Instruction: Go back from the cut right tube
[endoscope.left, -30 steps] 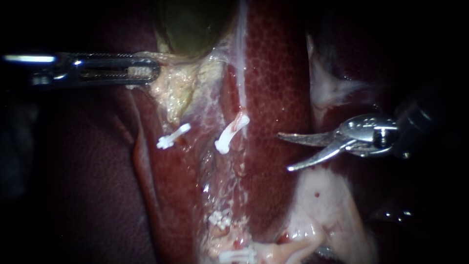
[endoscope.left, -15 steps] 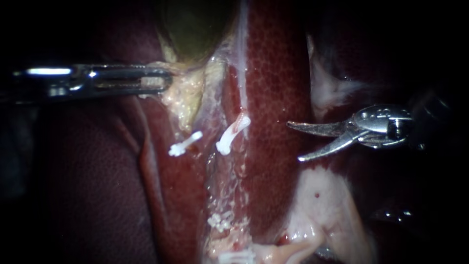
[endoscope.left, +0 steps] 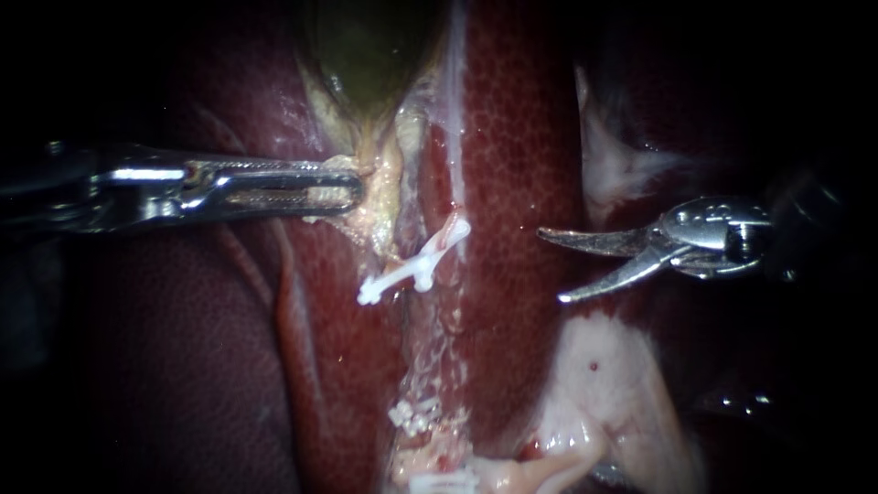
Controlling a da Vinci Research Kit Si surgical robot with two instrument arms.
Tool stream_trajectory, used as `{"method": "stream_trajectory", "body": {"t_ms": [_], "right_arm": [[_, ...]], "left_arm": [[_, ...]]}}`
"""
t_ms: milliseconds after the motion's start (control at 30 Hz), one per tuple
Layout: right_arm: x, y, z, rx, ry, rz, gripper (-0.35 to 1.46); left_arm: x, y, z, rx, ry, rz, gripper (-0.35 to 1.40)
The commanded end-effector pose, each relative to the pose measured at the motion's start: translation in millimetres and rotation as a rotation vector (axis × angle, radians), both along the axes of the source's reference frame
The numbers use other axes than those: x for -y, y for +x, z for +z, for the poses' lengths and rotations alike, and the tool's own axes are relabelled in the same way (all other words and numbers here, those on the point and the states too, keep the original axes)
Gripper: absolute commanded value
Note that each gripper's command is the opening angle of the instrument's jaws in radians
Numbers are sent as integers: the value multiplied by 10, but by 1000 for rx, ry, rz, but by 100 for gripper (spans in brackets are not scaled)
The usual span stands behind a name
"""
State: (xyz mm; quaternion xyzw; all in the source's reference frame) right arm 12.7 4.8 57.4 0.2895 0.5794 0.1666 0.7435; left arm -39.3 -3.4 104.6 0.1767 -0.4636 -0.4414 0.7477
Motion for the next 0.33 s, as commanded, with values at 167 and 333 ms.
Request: {"method": "stream_trajectory", "body": {"t_ms": [167,333], "right_arm": [[0,0,0,0,0,0,143],[0,1,0,0,0,1,143]], "left_arm": [[0,0,0,-1,0,0,-20],[-1,0,0,0,0,0,-20]]}}
